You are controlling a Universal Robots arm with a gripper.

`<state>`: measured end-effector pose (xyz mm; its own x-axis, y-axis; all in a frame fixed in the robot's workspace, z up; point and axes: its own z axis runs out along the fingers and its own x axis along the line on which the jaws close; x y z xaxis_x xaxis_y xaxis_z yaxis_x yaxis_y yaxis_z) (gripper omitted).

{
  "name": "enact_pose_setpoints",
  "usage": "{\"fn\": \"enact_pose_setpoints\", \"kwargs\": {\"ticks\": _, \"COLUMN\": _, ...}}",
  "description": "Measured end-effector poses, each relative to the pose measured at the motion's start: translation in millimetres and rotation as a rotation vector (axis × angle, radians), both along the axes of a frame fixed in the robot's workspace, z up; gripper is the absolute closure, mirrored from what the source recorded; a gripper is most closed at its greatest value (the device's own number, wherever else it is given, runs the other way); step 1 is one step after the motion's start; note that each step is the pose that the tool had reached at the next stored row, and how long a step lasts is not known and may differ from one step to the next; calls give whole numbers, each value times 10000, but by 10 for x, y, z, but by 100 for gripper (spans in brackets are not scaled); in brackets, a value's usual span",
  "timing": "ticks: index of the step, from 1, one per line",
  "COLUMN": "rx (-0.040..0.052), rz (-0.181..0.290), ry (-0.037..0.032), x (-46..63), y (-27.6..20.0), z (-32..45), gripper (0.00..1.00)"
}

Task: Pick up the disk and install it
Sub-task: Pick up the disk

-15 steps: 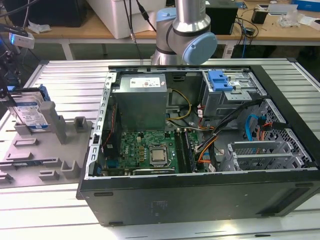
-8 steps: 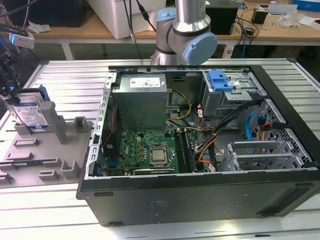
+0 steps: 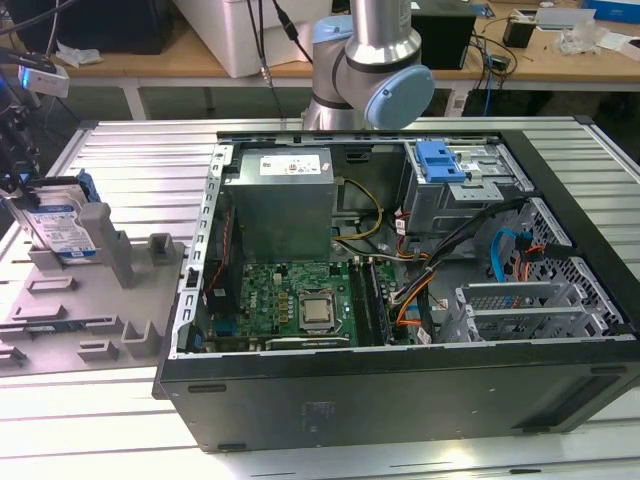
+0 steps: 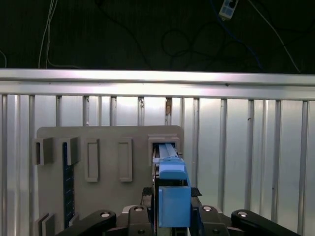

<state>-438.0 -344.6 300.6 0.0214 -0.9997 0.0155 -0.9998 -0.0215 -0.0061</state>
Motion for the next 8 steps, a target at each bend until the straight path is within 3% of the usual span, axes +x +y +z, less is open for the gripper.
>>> {"fn": "enact_pose_setpoints", "kwargs": {"ticks": 8, "rx": 0, "rz": 0, "ry": -2, "x": 1, "y": 0, "z": 2, "gripper": 64}}
